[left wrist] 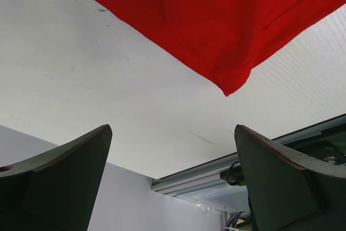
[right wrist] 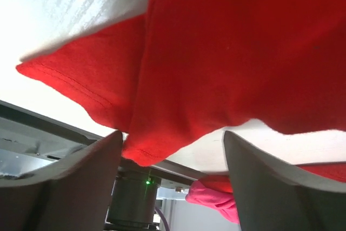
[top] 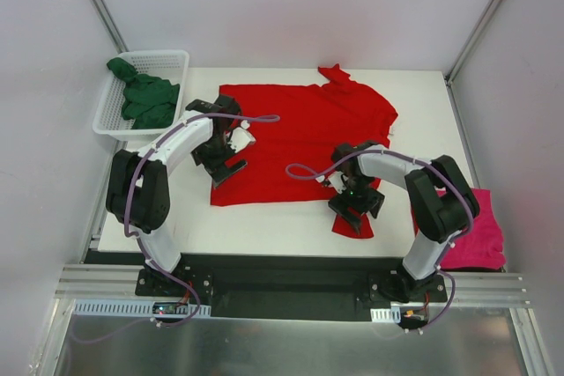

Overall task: Fold and stack the t-shirts
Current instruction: Flatten out the tshirt

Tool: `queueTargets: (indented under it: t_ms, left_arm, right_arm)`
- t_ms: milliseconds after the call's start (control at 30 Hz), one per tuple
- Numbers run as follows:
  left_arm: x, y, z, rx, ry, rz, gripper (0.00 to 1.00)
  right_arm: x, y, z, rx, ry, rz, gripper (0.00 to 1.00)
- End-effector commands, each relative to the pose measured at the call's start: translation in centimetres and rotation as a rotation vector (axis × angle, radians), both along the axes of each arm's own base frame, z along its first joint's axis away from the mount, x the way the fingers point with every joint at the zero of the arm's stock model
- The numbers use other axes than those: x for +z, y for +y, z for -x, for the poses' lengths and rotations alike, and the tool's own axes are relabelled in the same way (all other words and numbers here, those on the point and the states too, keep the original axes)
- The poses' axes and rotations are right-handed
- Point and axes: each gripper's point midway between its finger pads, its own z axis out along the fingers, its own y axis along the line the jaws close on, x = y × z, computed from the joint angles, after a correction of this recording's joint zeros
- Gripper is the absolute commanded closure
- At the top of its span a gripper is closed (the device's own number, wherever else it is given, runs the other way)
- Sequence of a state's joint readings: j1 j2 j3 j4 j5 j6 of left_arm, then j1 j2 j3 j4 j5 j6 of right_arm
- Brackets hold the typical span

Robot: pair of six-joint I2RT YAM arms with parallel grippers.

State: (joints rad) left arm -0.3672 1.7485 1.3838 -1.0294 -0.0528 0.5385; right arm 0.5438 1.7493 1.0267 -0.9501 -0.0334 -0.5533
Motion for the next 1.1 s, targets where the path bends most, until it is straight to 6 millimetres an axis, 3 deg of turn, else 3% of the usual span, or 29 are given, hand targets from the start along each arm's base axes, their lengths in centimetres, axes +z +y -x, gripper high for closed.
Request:
queueTargets:
  t_ms: [0, 33, 67, 133, 333, 700, 1067]
  left_arm:
    - [0.8, -0.4, 0.3, -0.015, 0.01, 0.015, 0.02]
    - [0.7, -0.5, 0.3, -0.017, 0.01, 0.015, 0.02]
    - [0.8, -0.5, 0.3, -0.017, 0.01, 0.016, 0.02]
    - [0.7, -0.4, 0.2, -0.014, 0.01, 0.015, 0.02]
    - [0.8, -0.5, 0.1, -0.017, 0.007, 0.016, 0.02]
    - [0.8, -0.8, -0.3, -0.019, 0.005, 0.025, 0.02]
    - [1.0, -0.9, -0.3, -0.023, -0.005, 0.028, 0.02]
  right_arm:
    - [0.5, -0.1, 0.4, 0.028, -0.004, 0.02, 0.33]
    - [0.5, -0.1, 0.6, 0.033, 0.003, 0.026, 0.43]
    - [0.5, -0.2, 0.9, 0.043, 0.014, 0.032, 0.71]
    - [0.5, -0.4, 0.9, 0.049, 0.015, 0.039, 0.99]
    - [2.1, -1.2, 0.0, 0.095, -0.035, 0.072, 0.99]
    - [9.3, -2.6, -5.5, 0.294, -0.286, 0.145, 0.99]
    - [10.9, -2.8, -5.3, 0.535, -0.322, 0.214, 0.99]
